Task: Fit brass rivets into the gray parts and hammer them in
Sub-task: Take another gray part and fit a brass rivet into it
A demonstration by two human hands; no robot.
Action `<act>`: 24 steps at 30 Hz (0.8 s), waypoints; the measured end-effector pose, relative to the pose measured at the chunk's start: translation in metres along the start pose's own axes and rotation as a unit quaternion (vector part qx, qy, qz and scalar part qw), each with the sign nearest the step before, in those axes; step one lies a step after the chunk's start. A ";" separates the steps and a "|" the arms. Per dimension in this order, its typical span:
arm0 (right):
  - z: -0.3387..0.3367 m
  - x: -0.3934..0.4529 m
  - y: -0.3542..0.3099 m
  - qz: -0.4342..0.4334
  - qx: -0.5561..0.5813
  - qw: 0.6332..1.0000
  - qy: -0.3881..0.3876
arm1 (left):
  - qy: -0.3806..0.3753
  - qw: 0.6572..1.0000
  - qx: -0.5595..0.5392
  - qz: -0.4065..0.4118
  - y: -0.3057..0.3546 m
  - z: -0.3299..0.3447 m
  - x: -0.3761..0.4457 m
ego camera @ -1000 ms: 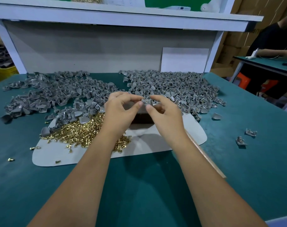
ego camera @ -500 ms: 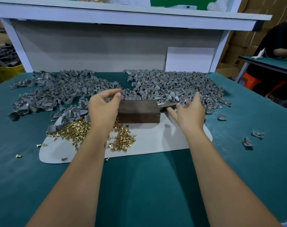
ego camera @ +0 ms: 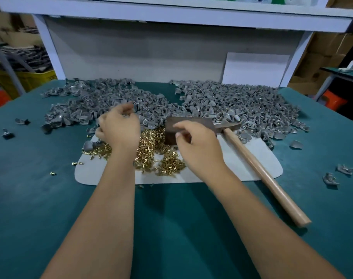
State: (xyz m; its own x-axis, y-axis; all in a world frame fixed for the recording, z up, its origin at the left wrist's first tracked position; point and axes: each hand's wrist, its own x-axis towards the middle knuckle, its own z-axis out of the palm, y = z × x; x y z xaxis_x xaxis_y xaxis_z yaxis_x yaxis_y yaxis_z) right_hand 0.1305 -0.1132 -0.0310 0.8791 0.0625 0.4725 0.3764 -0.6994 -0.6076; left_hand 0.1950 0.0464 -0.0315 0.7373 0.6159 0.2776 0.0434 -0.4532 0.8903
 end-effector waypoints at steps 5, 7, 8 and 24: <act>0.023 0.012 -0.018 -0.005 -0.092 0.984 -0.155 | -0.134 0.971 0.175 0.093 -0.005 0.009 -0.008; 0.031 0.010 -0.020 -0.023 -0.132 0.974 -0.182 | -0.167 0.958 0.210 0.106 -0.008 0.011 -0.008; 0.035 0.008 -0.017 -0.032 -0.145 0.971 -0.187 | -0.175 0.954 0.214 0.112 -0.009 0.012 -0.007; 0.033 0.002 -0.003 -0.057 -0.075 0.985 -0.146 | -0.135 0.976 0.107 0.135 -0.012 0.018 -0.004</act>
State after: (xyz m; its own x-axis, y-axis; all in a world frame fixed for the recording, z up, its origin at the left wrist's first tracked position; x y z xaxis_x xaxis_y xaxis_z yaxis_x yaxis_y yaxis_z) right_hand 0.1406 -0.0875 -0.0492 0.8887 0.3336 0.3146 0.4490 -0.7724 -0.4492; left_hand 0.2038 0.0376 -0.0501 0.8908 0.2764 0.3608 -0.0587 -0.7172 0.6944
